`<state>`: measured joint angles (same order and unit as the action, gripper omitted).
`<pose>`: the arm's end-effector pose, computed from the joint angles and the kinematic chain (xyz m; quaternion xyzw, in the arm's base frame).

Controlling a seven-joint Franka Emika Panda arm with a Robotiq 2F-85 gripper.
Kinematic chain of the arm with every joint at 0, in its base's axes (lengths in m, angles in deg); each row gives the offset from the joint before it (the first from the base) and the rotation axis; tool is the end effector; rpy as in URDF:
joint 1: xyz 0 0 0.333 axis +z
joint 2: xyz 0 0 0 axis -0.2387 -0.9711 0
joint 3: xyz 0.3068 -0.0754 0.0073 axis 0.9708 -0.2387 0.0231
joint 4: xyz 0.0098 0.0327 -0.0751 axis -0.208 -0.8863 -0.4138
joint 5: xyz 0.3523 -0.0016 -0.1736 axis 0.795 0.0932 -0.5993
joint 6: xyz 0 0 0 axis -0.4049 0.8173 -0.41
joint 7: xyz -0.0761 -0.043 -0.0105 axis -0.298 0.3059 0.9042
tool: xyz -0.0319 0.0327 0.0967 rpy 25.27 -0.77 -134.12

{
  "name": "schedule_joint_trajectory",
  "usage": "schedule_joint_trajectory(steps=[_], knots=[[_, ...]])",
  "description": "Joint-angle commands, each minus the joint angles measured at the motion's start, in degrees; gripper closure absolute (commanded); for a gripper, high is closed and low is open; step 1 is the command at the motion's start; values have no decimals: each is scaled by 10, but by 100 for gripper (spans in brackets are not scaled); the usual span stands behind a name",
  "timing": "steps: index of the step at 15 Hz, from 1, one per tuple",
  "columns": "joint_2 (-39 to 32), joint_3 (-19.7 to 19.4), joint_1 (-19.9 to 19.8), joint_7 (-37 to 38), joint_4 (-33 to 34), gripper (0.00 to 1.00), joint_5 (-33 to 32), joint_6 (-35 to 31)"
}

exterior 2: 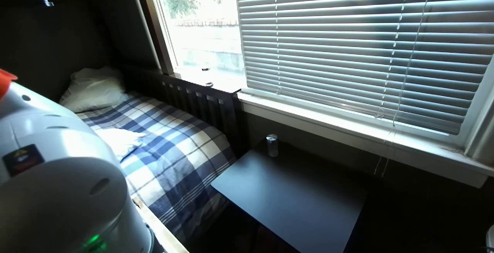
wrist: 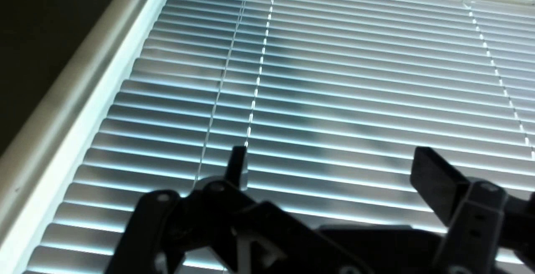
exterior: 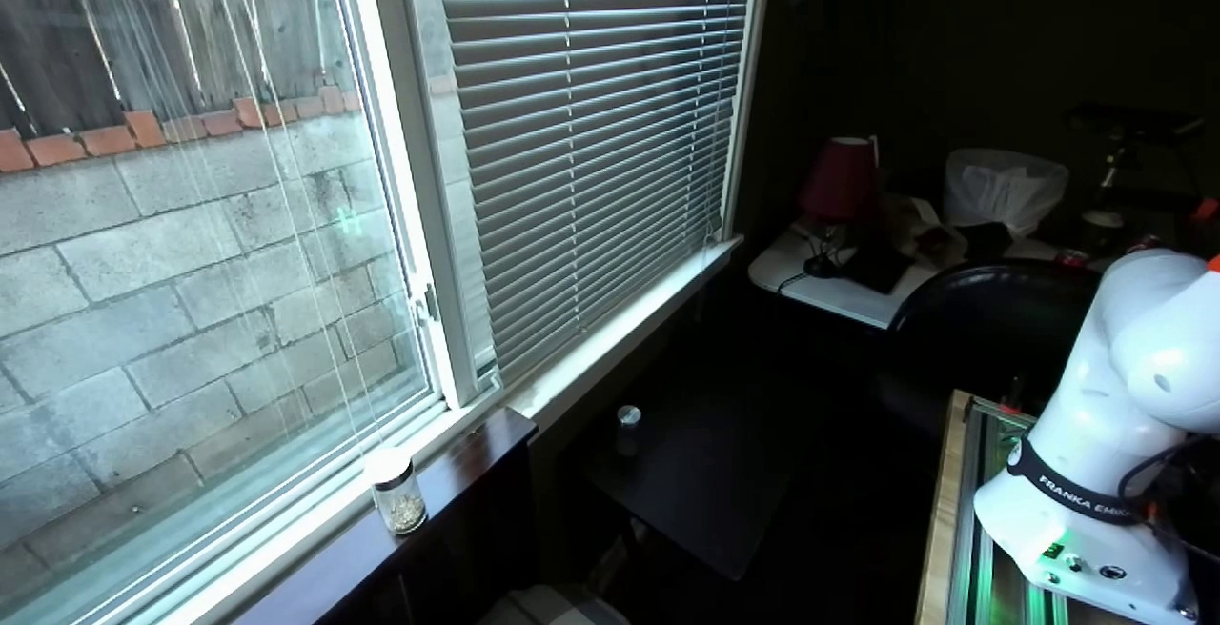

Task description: Open the blinds.

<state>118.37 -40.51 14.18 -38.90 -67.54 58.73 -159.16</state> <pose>0.3959 -0.1588 0.7501 0.9486 0.0425 0.3084 0.0563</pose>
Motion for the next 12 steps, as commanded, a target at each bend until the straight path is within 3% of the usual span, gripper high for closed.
schedule_joint_trajectory(steps=[1,5,6,12], knots=[[-87,-9,1,-56,109,0,14,18],[-152,-19,-18,-64,201,0,33,5],[-118,1,-23,-54,152,0,16,2],[-129,7,-30,-53,165,0,16,2]])
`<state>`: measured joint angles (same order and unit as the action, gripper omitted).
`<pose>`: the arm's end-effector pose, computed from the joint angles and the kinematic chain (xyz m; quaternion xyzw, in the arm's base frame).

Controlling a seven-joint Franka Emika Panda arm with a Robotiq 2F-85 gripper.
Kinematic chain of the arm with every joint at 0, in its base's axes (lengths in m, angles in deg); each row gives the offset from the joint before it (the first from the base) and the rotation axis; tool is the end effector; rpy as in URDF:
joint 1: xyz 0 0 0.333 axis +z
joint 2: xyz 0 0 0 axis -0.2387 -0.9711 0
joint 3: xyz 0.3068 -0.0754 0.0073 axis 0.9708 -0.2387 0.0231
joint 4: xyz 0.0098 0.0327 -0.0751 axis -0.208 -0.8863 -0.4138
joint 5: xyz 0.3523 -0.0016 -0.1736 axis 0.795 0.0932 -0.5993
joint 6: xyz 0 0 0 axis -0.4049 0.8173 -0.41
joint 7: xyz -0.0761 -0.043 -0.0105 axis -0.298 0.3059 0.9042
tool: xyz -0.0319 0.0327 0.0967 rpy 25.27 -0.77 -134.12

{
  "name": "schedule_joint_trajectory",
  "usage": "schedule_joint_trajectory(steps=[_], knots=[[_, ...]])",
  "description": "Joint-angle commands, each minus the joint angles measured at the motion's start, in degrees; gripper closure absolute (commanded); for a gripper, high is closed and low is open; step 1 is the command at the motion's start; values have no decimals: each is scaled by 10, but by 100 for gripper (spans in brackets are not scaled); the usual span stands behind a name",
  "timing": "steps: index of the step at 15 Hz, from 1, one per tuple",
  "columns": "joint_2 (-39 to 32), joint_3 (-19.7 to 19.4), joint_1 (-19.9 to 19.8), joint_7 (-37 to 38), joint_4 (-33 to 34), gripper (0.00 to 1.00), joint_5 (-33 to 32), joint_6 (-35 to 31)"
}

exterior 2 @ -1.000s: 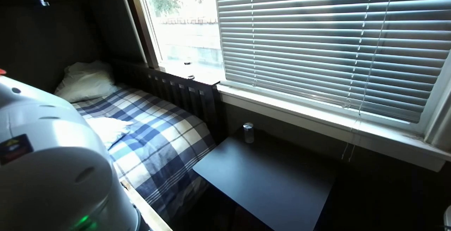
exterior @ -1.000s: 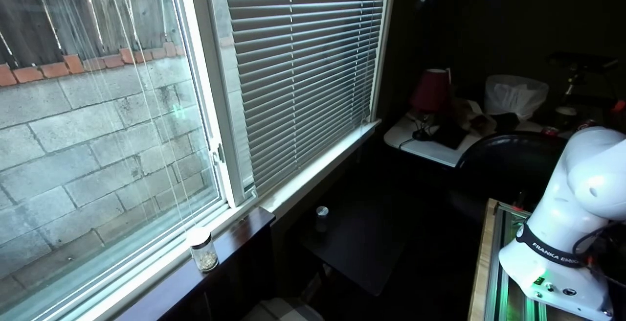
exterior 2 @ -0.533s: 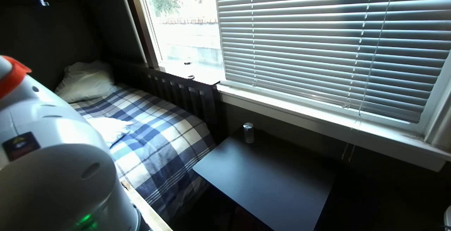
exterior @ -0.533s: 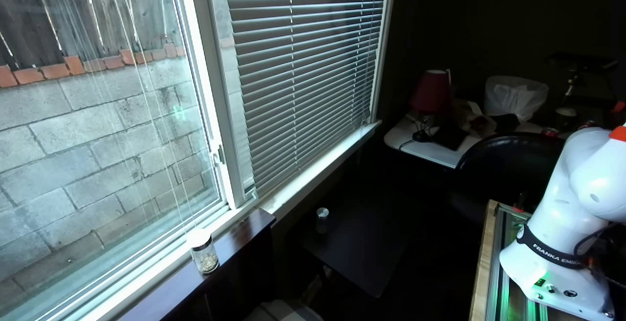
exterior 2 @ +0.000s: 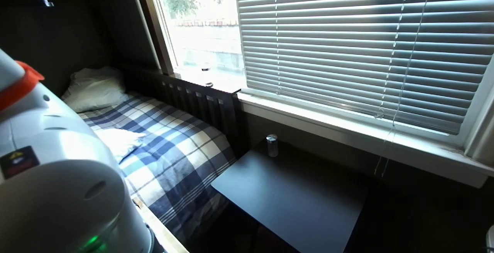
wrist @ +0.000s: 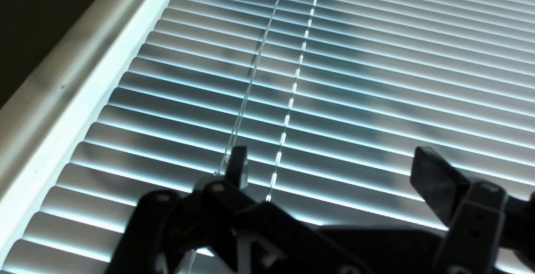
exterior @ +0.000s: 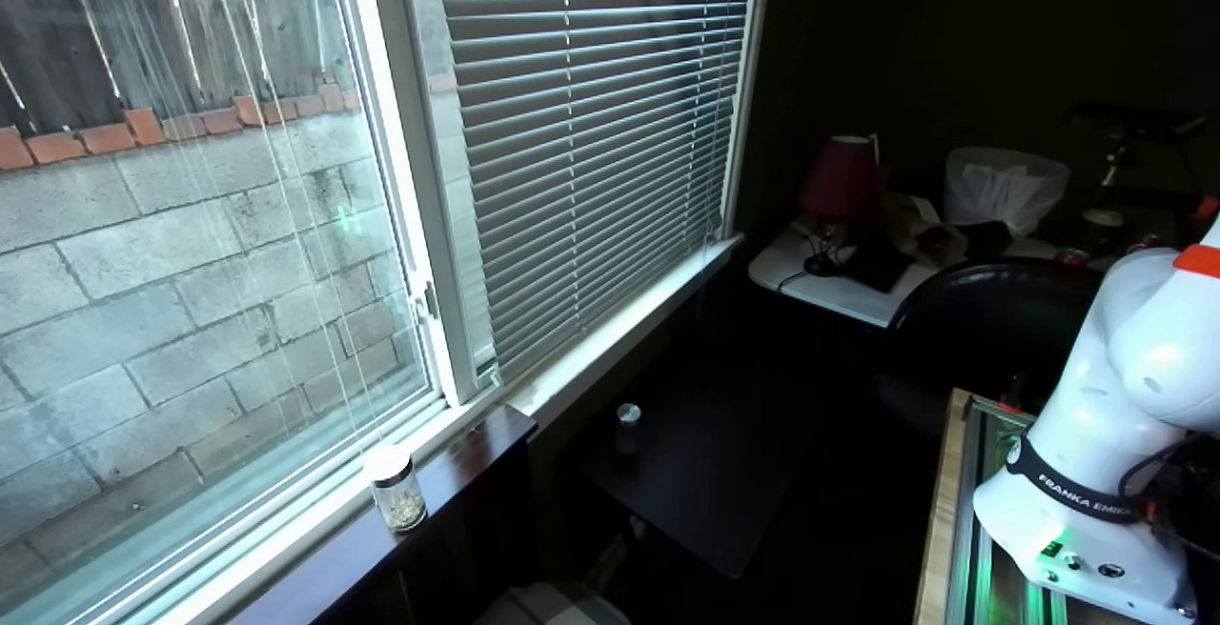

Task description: Open the blinds.

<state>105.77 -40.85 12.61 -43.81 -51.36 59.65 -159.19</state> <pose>0.4505 -0.1796 0.7963 0.9369 0.0606 0.3273 0.1071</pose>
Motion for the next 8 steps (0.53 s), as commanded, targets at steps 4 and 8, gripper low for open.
schedule_joint_trajectory(steps=[4,8], knots=[[-10,9,-16,0,14,0,8,-17],[-40,3,-24,-3,60,0,9,-97]])
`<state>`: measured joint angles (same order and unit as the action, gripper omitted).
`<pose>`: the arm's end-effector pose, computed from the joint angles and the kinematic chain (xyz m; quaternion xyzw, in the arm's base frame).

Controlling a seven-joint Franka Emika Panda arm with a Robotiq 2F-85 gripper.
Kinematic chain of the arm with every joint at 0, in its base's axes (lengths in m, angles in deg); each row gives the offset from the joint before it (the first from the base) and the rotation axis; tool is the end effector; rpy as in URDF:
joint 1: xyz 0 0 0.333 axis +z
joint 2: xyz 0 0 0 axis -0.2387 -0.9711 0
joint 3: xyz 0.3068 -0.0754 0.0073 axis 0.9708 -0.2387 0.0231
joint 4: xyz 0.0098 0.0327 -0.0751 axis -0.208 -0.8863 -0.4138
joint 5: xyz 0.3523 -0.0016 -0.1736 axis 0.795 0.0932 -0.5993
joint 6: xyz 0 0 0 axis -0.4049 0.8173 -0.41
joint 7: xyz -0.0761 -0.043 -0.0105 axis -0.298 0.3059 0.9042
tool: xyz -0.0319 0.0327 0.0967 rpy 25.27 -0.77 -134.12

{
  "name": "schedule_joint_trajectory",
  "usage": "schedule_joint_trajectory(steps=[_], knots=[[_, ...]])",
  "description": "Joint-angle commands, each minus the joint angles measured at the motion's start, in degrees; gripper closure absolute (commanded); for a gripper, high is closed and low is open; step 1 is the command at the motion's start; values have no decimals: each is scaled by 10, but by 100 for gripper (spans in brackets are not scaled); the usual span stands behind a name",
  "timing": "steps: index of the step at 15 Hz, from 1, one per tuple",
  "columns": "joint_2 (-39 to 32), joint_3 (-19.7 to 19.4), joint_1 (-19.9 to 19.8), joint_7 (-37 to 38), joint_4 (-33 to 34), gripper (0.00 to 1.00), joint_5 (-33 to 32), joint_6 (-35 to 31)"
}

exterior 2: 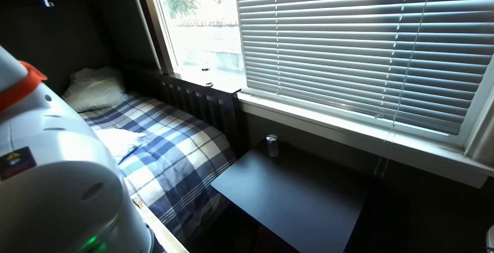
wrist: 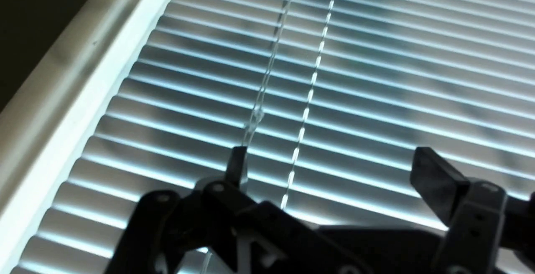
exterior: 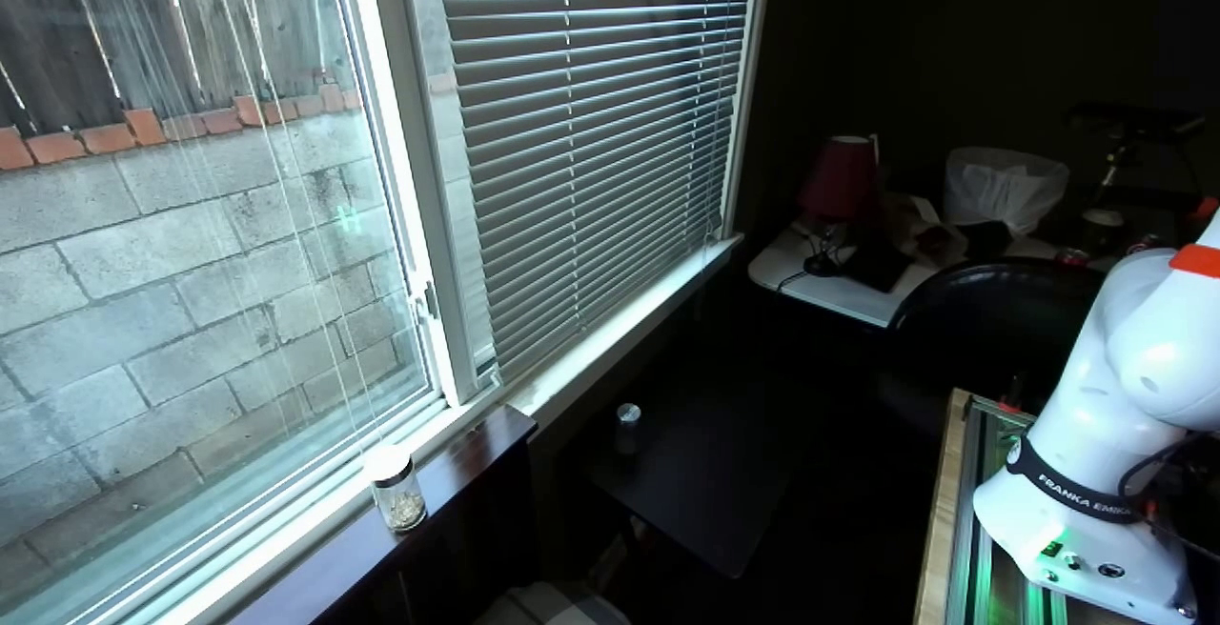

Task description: Open the blinds.

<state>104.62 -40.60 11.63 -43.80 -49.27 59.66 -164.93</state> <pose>0.4534 -0.1859 0.8190 0.9156 0.0521 0.3759 0.1331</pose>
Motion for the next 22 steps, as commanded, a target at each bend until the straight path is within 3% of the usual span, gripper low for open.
schedule_joint_trajectory(steps=[1,6,11,13,18,22], knots=[[-39,-2,-18,1,53,0,12,-51],[-78,-11,-25,-9,83,0,68,-130],[-119,-9,-37,-6,121,0,139,-157],[-129,-7,-43,-9,137,27,171,-157],[-143,-3,-60,-12,165,67,218,-143],[-141,-19,-52,-19,159,96,223,-145]])
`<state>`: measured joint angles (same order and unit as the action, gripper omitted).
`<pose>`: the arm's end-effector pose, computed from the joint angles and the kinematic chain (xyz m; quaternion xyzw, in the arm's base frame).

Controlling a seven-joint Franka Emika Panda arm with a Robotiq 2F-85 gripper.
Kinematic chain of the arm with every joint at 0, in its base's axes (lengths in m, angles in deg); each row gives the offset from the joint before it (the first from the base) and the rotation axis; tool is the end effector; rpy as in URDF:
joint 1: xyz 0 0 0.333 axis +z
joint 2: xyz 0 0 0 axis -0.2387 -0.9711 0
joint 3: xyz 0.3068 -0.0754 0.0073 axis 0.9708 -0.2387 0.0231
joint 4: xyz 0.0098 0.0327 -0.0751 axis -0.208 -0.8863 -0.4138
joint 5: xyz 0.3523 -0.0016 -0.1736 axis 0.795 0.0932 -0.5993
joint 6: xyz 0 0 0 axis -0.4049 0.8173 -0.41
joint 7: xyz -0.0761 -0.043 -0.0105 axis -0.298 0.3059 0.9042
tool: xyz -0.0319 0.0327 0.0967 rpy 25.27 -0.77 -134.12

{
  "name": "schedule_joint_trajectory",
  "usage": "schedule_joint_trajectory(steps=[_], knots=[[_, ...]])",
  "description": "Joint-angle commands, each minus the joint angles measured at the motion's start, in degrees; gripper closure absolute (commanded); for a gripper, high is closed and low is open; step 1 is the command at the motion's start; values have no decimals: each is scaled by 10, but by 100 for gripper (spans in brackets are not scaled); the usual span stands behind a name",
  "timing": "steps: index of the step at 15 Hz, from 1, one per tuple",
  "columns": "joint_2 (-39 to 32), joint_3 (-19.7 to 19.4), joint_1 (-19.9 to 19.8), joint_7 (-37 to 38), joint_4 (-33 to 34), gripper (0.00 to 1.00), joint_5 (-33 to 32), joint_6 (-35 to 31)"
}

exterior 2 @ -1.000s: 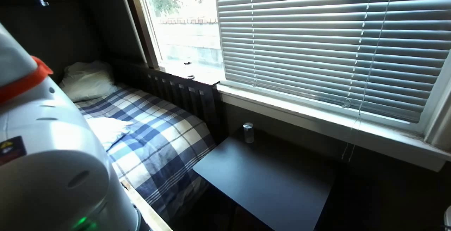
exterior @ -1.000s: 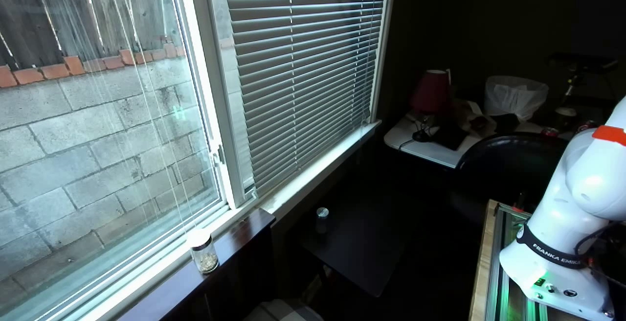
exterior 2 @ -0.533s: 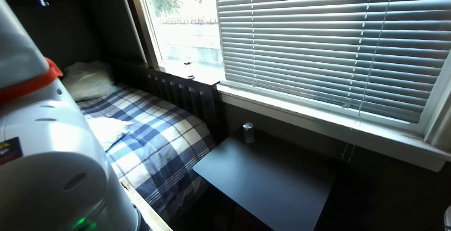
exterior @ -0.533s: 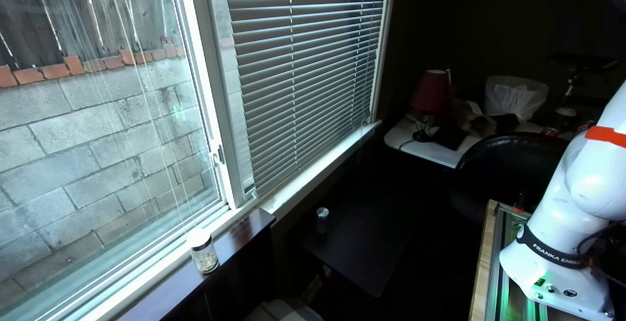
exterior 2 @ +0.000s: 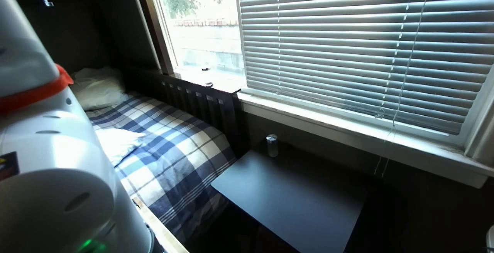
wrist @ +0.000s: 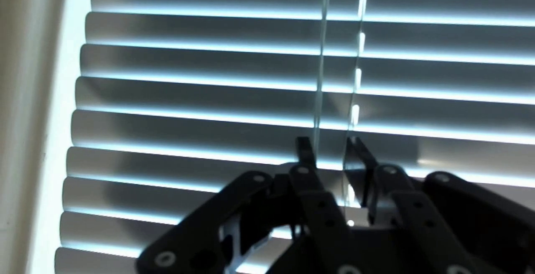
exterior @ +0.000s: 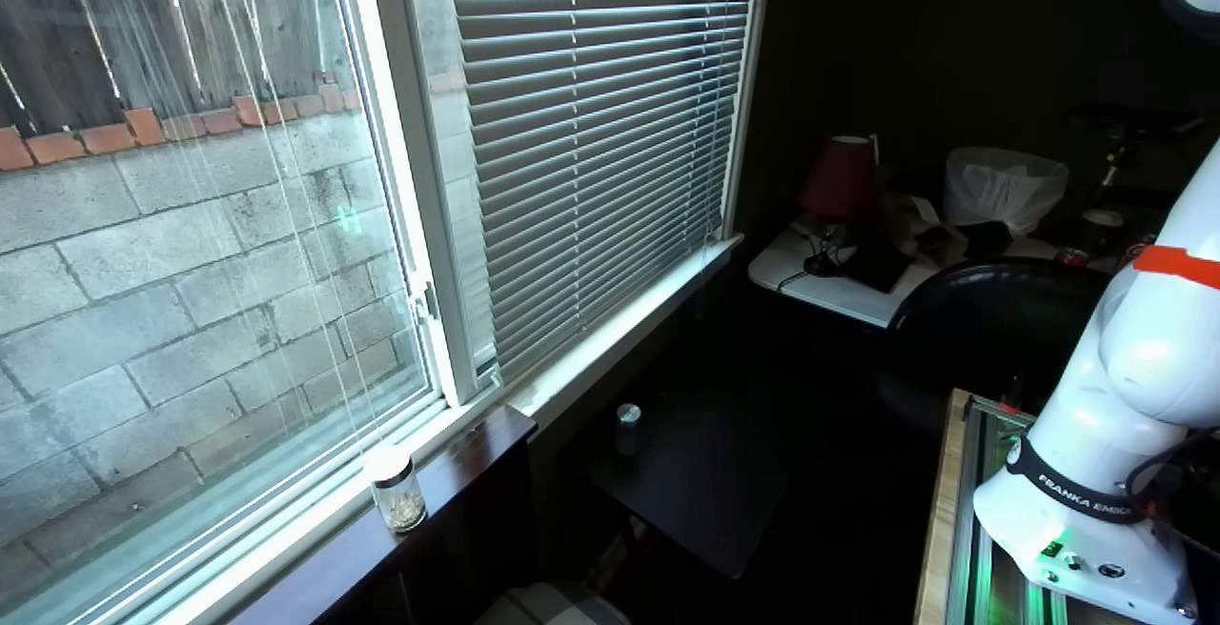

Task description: Open the blinds.

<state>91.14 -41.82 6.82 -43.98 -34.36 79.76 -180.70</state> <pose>0.5006 -0.2331 0.8673 0.8343 -0.0373 0.5434 0.0853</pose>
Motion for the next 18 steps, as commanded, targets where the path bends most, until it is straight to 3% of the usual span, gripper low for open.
schedule_joint_trajectory(steps=[1,13,18], knots=[[-6,-8,-4,-16,10,100,19,13],[29,-12,-9,-9,1,100,-77,166],[61,-15,-10,-54,-68,100,-97,158]])
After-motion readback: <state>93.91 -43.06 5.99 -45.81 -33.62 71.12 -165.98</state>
